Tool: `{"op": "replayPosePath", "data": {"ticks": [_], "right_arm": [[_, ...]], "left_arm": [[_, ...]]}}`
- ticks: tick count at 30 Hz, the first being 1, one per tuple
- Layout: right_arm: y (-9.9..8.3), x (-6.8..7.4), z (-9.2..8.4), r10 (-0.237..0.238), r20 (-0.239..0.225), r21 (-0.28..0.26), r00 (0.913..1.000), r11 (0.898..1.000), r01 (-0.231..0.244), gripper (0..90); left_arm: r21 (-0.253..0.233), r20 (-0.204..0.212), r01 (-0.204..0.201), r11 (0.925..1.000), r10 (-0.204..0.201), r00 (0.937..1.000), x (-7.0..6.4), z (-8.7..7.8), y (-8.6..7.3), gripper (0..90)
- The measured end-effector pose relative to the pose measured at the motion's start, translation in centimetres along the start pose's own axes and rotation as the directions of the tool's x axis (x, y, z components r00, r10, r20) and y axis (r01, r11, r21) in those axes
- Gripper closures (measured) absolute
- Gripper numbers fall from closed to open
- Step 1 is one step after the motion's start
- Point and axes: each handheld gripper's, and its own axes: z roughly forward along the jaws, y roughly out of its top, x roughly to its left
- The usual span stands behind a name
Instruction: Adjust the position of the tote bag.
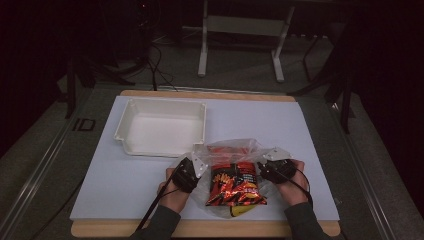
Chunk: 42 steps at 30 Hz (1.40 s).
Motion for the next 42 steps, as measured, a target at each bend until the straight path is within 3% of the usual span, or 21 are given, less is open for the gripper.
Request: {"op": "replayPosePath", "data": {"ticks": [3,4,8,15,20,25,28,31,42], "right_arm": [[0.0,-0.1,0.1,0.010,-0.003,0.002,0.9999,1.000,-0.010,59.3],[-0.2,-0.6,-0.2,0.024,-0.017,-0.003,0.9996,1.000,-0.024,72.1],[-0.6,-1.5,-0.8,0.065,-0.041,-0.012,0.9970,0.998,-0.066,88.2],[-1.6,-2.7,-2.3,0.098,-0.093,-0.053,0.9909,0.993,-0.103,89.7],[-2.0,-3.3,-3.3,0.103,-0.116,-0.084,0.9879,0.990,-0.114,89.7],[-2.1,-3.3,-3.1,0.095,-0.111,-0.070,0.9893,0.992,-0.103,89.6],[-2.0,-3.4,-3.0,0.122,-0.136,-0.078,0.9832,0.988,-0.133,89.4],[-1.8,-3.4,-3.0,0.118,-0.152,-0.083,0.9814,0.988,-0.131,89.0],[-0.6,-3.2,-2.6,0.137,-0.198,-0.110,0.9706,0.981,-0.161,86.6]], "left_arm": [[-0.026,-0.007,0.022,0.9994,-0.022,0.9997,0.5,-0.4,-0.1,89.9],[-0.040,-0.024,0.055,0.9977,-0.056,0.9981,1.6,-0.9,-0.2,90.0],[-0.054,-0.030,0.104,0.9931,-0.106,0.9939,2.9,-1.3,-0.4,90.0],[-0.058,-0.050,0.158,0.9857,-0.161,0.9857,4.2,-1.1,-0.7,90.0],[-0.052,-0.056,0.153,0.9869,-0.156,0.9862,4.0,-1.0,-0.6,90.0],[-0.045,-0.053,0.160,0.9861,-0.162,0.9853,3.9,-0.7,-0.6,90.0],[-0.050,-0.048,0.165,0.9850,-0.168,0.9847,4.1,-0.7,-0.6,89.8],[-0.056,-0.032,0.171,0.9837,-0.173,0.9844,4.1,-0.7,-0.6,89.5],[-0.057,0.014,0.125,0.9905,-0.125,0.9921,2.6,0.2,0.0,88.6]]}}
